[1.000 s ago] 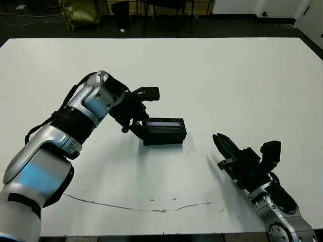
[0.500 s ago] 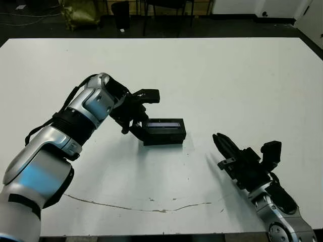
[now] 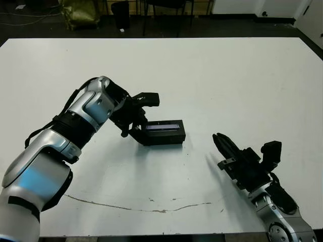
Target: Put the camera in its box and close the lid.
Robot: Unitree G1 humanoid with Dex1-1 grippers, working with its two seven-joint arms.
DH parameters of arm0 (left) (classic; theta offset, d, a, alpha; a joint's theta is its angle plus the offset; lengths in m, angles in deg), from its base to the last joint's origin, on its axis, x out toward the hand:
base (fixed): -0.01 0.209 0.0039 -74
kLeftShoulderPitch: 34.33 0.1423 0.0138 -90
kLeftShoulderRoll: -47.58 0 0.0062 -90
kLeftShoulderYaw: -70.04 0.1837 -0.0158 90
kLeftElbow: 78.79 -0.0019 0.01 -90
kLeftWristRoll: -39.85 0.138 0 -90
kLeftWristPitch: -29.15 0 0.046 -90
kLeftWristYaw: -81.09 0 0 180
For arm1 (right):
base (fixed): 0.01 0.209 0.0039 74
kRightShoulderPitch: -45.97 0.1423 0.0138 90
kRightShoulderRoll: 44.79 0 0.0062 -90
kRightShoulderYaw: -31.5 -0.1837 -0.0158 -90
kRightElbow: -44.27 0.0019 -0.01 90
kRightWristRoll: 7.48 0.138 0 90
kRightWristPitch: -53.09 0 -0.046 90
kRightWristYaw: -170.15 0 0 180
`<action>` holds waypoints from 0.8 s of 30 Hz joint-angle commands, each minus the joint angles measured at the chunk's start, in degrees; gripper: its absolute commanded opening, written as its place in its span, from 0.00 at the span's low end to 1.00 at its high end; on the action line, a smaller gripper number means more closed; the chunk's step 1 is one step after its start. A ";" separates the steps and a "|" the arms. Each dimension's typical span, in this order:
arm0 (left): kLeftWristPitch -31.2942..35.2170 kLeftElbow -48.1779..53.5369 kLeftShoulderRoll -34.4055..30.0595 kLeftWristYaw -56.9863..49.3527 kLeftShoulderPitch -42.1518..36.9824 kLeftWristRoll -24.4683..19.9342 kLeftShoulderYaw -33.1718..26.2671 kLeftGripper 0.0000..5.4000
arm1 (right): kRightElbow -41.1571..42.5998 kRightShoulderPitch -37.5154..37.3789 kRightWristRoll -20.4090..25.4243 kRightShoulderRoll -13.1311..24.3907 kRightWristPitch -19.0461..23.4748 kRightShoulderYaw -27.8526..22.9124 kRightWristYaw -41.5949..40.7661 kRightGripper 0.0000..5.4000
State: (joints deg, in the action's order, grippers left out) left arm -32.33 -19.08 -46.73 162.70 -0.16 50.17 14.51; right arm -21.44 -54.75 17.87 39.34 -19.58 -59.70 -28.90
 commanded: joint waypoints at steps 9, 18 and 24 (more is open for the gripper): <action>-1.01 -0.20 0.02 -0.99 4.32 1.62 2.67 0.42 | 0.14 -1.02 -0.01 0.01 1.37 -0.09 0.73 0.00; -1.95 0.43 1.17 -3.49 5.58 2.16 3.06 0.42 | 0.13 -1.12 0.06 -0.06 1.11 -0.18 0.63 0.00; 0.71 2.04 1.84 -7.54 6.99 2.89 2.69 0.46 | -0.02 -1.12 -0.31 0.15 0.49 -0.15 0.20 0.00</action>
State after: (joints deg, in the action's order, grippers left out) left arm -32.17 -16.41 -45.56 156.11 3.20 51.90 15.39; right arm -21.04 -55.36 17.85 39.10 -19.55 -59.71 -28.80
